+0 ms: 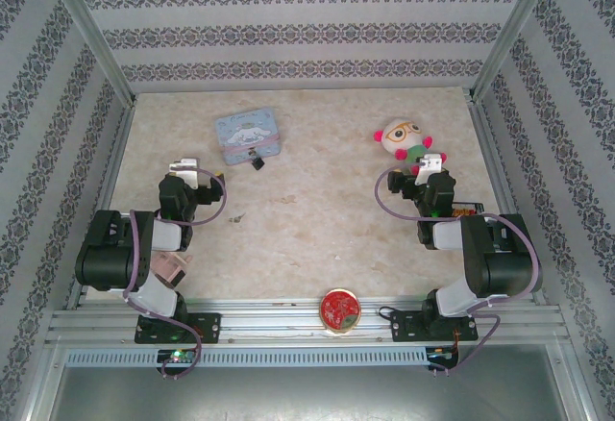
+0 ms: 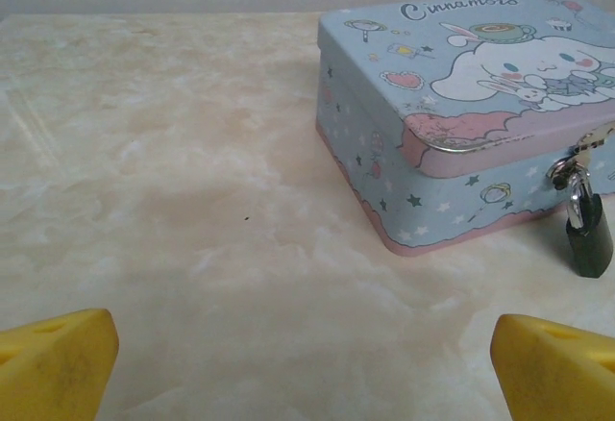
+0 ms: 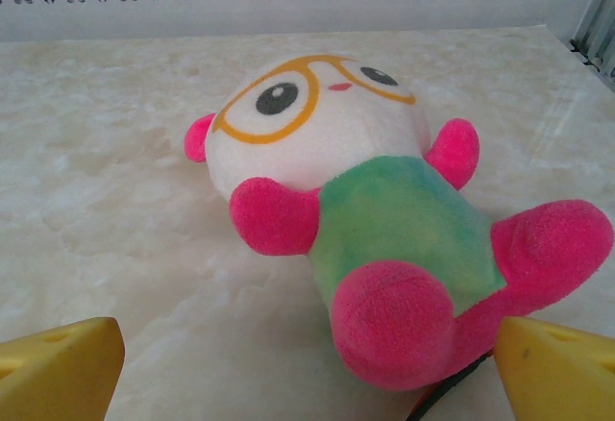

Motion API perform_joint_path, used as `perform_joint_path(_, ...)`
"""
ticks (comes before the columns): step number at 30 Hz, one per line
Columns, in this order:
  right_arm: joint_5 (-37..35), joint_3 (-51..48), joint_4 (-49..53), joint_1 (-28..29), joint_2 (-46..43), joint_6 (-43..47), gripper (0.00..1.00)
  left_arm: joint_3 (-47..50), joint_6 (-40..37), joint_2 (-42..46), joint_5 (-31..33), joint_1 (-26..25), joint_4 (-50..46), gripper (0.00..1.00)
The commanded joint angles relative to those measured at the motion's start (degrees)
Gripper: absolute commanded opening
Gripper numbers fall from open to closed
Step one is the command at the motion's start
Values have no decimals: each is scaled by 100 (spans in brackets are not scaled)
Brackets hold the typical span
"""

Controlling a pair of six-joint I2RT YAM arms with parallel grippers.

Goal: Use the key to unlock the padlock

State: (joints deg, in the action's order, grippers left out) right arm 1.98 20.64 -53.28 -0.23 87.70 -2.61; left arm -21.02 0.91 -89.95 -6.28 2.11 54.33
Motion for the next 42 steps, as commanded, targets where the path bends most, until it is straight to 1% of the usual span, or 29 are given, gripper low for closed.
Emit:
perform_joint_path(1, -169, 89, 42, -21, -205, -29, 98, -151, 129, 462, 186, 62, -512, 99)
perform_joint_path(6, -374, 104, 433, -8, -647, -55, 98, -386, 223, 1128, 446, 66, -1450, 99)
perform_joint_path(8, -546, 153, 711, 22, -866, -73, 98, -508, 479, 1377, 707, 62, -1797, 99)
perform_joint_path(11, -878, 536, 1839, 125, -1298, -179, 98, -836, 1025, 1618, 831, 62, -2327, 99)
perform_joint_path(14, -1048, 1168, 3146, 145, -1509, -735, 98, -1428, 1663, 1522, 924, 66, -3010, 99)
perform_joint_path(17, -730, 1621, 3700, 212, -1447, -1025, 98, -2198, 2165, 1100, 828, 70, -3675, 99)
perform_joint_path(19, -627, 1951, 3969, 439, -1290, -1189, 98, -2755, 2427, 692, 636, 70, -4094, 99)
perform_joint_path(21, -613, 2324, 4257, 748, -1058, -1305, 98, -3189, 2664, 298, 481, 70, -4402, 99)
perform_joint_path(23, -694, 2769, 4581, 1115, -734, -1414, 98, -3480, 2816, -57, 253, 70, -4426, 99)
perform_joint_path(28, -822, 4252, 5497, 1972, 420, -1708, 98, -4257, 3031, -949, -338, 61, -4471, 99)
perform_joint_path(30, -723, 4804, 5729, 2204, 898, -1851, 98, -4575, 3060, -1292, -606, 62, -4549, 99)
perform_joint_path(32, -435, 5316, 5836, 2352, 1342, -2058, 98, -4783, 3123, -1577, -862, 62, -4516, 98)
perform_joint_path(34, 7, 5836, 5845, 2437, 1842, -2366, 98, -4955, 3177, -1807, -1049, 49, -4452, 91)
perform_joint_path(37, 646, 6575, 5849, 2509, 2551, -2796, 98, -5130, 3166, -2051, -1103, 2, -4468, 86)
perform_joint_path(41, 977, 7424, 5866, 2622, 3290, -3131, 97, -5223, 3128, -2242, -1164, -35, -4474, 82)
perform_joint_path(42, 1038, 7627, 5871, 2641, 3504, -3185, 95, -5259, 3113, -2291, -1189, -44, -4495, 79)
